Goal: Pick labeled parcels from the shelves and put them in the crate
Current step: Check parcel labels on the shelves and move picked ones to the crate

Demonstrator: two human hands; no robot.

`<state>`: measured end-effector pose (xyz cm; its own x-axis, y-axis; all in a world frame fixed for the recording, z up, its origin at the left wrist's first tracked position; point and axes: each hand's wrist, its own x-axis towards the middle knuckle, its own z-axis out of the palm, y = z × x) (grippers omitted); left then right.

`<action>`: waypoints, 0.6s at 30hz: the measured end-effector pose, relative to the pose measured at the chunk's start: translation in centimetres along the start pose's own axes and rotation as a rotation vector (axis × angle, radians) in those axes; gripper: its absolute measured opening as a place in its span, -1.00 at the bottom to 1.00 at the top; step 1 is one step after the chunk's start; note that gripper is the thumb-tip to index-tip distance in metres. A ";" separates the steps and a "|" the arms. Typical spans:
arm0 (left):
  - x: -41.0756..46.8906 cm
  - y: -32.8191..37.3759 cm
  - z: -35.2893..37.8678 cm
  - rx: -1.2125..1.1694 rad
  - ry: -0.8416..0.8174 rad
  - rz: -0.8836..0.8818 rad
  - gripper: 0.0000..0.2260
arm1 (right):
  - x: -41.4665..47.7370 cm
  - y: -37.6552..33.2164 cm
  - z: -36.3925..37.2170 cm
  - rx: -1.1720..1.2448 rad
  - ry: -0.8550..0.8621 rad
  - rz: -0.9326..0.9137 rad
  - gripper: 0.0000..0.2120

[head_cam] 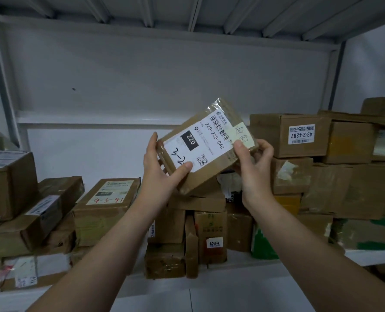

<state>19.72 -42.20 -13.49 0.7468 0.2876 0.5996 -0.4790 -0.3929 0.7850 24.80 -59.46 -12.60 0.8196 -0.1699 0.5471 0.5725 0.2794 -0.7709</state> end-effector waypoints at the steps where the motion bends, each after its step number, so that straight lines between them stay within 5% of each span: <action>1: 0.1 0.0 -0.3 0.070 -0.003 0.026 -0.17 | 0.1 0.0 0.0 0.007 -0.015 -0.005 -0.61; 6: 0.6 0.3 -1.2 0.075 -0.130 0.017 -0.40 | 0.5 -0.6 0.8 0.087 -0.038 0.003 -0.45; 13: 0.1 0.4 -0.7 -0.002 0.078 0.102 -0.46 | -1.5 0.8 2.3 -0.162 -0.407 -0.058 -0.22; 18: -0.7 0.0 -0.8 -0.039 0.075 0.081 -0.46 | -2.8 1.0 2.5 -0.134 -0.408 -0.031 -0.19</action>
<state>18.84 -41.74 -13.78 0.6689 0.3218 0.6701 -0.5548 -0.3839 0.7381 23.00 -56.34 -14.06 0.7417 0.2191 0.6340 0.6163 0.1507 -0.7730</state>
